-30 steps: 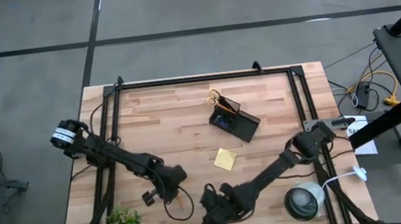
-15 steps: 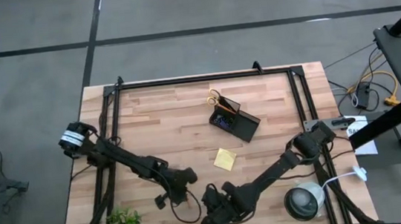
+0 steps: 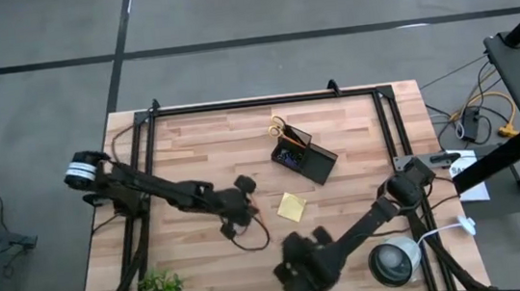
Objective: Pick and place office supplies into organizer
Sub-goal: Put the yellow pencil into the black desk organizer
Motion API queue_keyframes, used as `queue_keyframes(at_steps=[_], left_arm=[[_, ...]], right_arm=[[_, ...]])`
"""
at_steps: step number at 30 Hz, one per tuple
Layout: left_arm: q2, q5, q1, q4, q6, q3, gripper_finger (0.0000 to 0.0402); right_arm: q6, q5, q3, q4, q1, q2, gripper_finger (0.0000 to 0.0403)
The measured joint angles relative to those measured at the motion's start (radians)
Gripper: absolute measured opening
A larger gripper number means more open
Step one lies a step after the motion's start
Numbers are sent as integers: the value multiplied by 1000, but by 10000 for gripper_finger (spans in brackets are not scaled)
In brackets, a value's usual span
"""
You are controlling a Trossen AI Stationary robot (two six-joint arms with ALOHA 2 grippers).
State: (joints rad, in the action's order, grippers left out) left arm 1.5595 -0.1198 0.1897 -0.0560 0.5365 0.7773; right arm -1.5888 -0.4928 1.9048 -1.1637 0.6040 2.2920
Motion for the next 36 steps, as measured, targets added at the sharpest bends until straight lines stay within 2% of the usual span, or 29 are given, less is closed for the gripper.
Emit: queue_keyframes(at_steps=[2, 4, 7, 10, 12, 16, 22, 29, 36], left_arm=[[-31, 7, -34, -24, 0, 2, 11], [-33, 30, -81, -24, 0, 8, 11], [3, 100, -166, -29, -4, 25, 11], [64, 155, -239, -31, -7, 49, 11], [109, 172, -268, -30, -5, 69, 11], [181, 182, -282, -14, -3, 105, 11], [205, 217, -280, 133, 0, 116, 11], [122, 219, -275, 314, -48, 99, 11], [12, 234, -273, 440, -106, 78, 11]], right_arm=[[-171, 27, -8, -85, 3, -1, 93], [-268, 107, -27, -66, -9, -2, 91], [-290, 172, -59, 66, -25, -2, 82], [-290, 157, -69, 149, -32, -2, 69], [-296, 135, -63, 144, -33, -2, 61], [-263, 126, -45, 140, -33, -5, 51], [-238, 131, -45, 112, -27, -14, 47], [-153, 206, -75, 130, -31, -15, 47], [30, 258, -134, 133, -57, -29, 47]])
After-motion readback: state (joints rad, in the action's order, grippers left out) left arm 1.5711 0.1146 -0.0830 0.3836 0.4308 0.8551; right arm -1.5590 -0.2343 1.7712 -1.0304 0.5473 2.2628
